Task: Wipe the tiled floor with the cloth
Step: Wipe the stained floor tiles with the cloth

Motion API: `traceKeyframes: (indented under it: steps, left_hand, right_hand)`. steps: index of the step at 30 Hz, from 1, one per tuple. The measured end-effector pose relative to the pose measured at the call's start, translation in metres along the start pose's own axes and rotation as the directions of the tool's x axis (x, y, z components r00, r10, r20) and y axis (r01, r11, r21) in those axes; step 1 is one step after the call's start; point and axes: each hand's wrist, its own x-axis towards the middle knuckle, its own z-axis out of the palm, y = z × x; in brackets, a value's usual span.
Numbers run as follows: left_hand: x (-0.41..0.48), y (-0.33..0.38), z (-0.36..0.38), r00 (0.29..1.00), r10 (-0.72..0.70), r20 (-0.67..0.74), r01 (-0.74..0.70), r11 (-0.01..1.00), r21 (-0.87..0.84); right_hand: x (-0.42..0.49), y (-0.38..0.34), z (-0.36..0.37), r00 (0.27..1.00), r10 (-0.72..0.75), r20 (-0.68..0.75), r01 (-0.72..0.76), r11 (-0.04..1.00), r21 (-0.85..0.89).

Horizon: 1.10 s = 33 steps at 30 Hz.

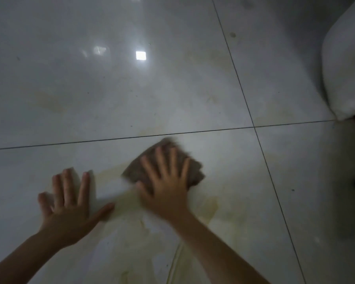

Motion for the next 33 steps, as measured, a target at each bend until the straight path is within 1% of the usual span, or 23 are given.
traceKeyframes:
  steps: [2,3,4,6,7,9,10,11,13,14,15,17,18,19,21,22,23,24,26,28,30,32,33]
  left_hand:
    - [-0.001,0.001,-0.004,1.0,-0.015,0.027,0.015,1.0,-0.017]
    - [0.0,0.001,-0.004,0.999,-0.021,0.031,0.021,1.0,-0.017]
    - [0.001,0.0,-0.003,0.999,-0.025,0.029,0.025,1.0,-0.007]
    - [0.003,-0.002,0.002,0.999,-0.03,0.016,0.03,0.999,0.02]
    - [0.004,-0.003,0.004,0.999,-0.032,0.014,0.032,0.999,0.021]
    - [0.006,-0.004,0.005,0.999,-0.041,0.016,0.041,0.999,0.017]
    - [0.007,-0.005,0.005,0.999,-0.043,0.011,0.043,0.999,0.022]
    - [0.008,-0.006,0.006,0.999,-0.043,0.007,0.042,0.999,0.026]
    - [0.008,-0.007,0.007,0.999,-0.04,0.012,0.04,0.999,0.025]
    - [0.008,-0.007,0.007,0.999,-0.041,0.017,0.041,0.999,0.03]
    - [0.008,-0.007,0.008,0.999,-0.044,0.018,0.043,0.998,0.036]
    - [0.009,-0.006,0.006,0.998,-0.056,0.025,0.055,0.998,0.034]
    - [0.009,-0.005,0.006,0.997,-0.065,0.031,0.064,0.997,0.03]
    - [0.009,-0.004,0.005,0.997,-0.073,0.038,0.072,0.997,0.032]
    - [0.006,-0.002,0.003,0.996,-0.076,0.053,0.074,0.997,0.035]
    - [0.005,-0.002,0.002,0.996,-0.07,0.051,0.069,0.997,0.025]
    - [0.004,-0.002,0.002,0.997,-0.065,0.046,0.064,0.998,0.024]
    - [0.004,-0.002,0.001,0.997,-0.063,0.045,0.061,0.998,0.034]
    - [0.002,-0.001,-0.001,0.997,-0.054,0.057,0.051,0.998,0.048]
    - [0.0,0.001,-0.003,0.997,-0.042,0.058,0.039,0.998,0.049]
    - [-0.002,0.003,-0.005,0.998,-0.044,0.054,0.04,0.997,0.059]
    - [-0.003,0.004,-0.006,0.998,-0.043,0.054,0.04,0.998,0.055]
    - [-0.003,0.004,-0.005,0.998,-0.038,0.052,0.035,0.998,0.049]
  right_hand:
    - [-0.001,-0.007,0.004,0.966,-0.242,0.09,0.24,0.97,0.035]
    - [0.005,0.013,0.001,0.945,-0.315,0.09,0.316,0.949,0.002]
    - [0.012,0.039,-0.006,0.948,-0.308,0.078,0.312,0.949,-0.045]
    - [0.024,0.107,-0.024,0.997,-0.079,0.01,0.08,0.986,-0.144]
    - [0.026,0.143,-0.034,0.999,0.051,-0.011,-0.052,0.98,-0.192]
    - [0.024,0.2,-0.052,0.973,0.226,0.051,-0.209,0.951,-0.226]
    - [0.023,0.209,-0.055,0.95,0.302,0.074,-0.281,0.936,-0.212]
    - [0.025,0.204,-0.053,0.916,0.398,0.05,-0.382,0.905,-0.188]
    - [0.037,0.155,-0.04,0.813,0.576,-0.084,-0.582,0.802,-0.133]
    - [0.041,0.118,-0.028,0.808,0.571,-0.149,-0.587,0.801,-0.116]
    - [0.043,0.075,-0.014,0.851,0.493,-0.179,-0.515,0.851,-0.105]
    - [0.044,-0.012,0.009,0.969,0.212,-0.126,-0.218,0.976,-0.03]
    - [0.045,-0.045,0.015,0.993,0.078,-0.084,-0.077,0.997,0.024]
    - [0.046,-0.064,0.018,0.998,-0.043,-0.048,0.046,0.997,0.057]
    - [0.05,-0.054,0.016,0.967,-0.255,-0.024,0.256,0.963,0.082]
    - [0.047,-0.03,0.012,0.949,-0.314,-0.013,0.314,0.947,0.06]
    - [0.042,0.003,0.003,0.952,-0.304,0.009,0.304,0.952,0.016]
    - [0.036,0.044,-0.008,0.975,-0.22,0.009,0.22,0.975,-0.042]
    - [0.02,0.136,-0.032,0.999,0.032,-0.035,-0.038,0.984,-0.176]
    - [0.001,0.203,-0.057,0.955,0.295,0.035,-0.282,0.937,-0.206]
    - [-0.015,0.211,-0.061,0.889,0.455,0.055,-0.44,0.88,-0.18]
    - [-0.028,0.163,-0.048,0.836,0.548,-0.035,-0.545,0.82,-0.178]
    - [-0.035,0.126,-0.038,0.833,0.548,-0.072,-0.552,0.817,-0.166]
